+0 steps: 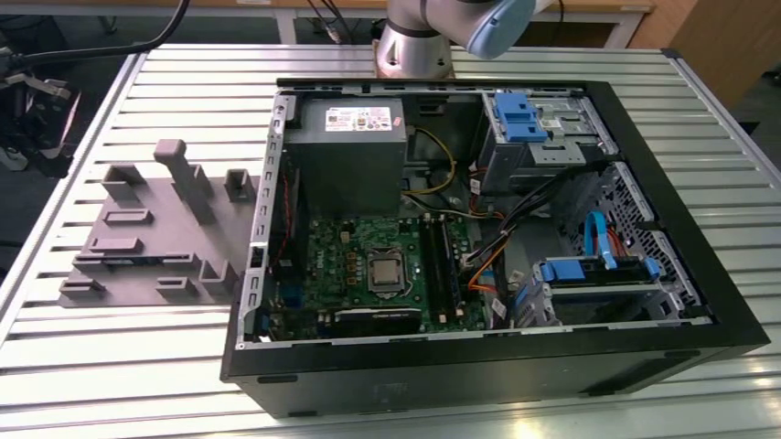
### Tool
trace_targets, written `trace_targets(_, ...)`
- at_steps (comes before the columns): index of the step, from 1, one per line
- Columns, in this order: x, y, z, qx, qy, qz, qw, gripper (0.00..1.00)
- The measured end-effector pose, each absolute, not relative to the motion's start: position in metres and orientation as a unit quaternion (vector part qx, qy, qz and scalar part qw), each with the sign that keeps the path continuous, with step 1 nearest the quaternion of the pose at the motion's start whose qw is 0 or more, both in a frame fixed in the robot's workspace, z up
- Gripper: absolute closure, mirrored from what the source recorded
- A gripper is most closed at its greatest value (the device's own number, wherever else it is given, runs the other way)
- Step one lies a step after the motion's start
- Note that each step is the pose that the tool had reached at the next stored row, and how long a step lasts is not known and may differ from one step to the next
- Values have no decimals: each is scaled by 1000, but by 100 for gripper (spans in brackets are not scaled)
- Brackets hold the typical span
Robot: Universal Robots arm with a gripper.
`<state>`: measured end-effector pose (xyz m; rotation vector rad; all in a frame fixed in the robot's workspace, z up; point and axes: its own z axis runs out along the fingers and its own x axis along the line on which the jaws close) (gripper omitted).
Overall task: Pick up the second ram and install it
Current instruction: 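Pick up the second ram and move it above second insertion slot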
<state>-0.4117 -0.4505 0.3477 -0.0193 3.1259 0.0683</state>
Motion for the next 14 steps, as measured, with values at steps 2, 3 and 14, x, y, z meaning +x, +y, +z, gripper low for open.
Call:
trace_targets(2, -412, -451, 348, -13, 1000, 22, 7, 89)
trace_targets(3, -412, -451, 348, -16, 1000, 22, 7, 89)
trace_targets(14, -412, -451, 348, -48, 999, 22, 6, 89)
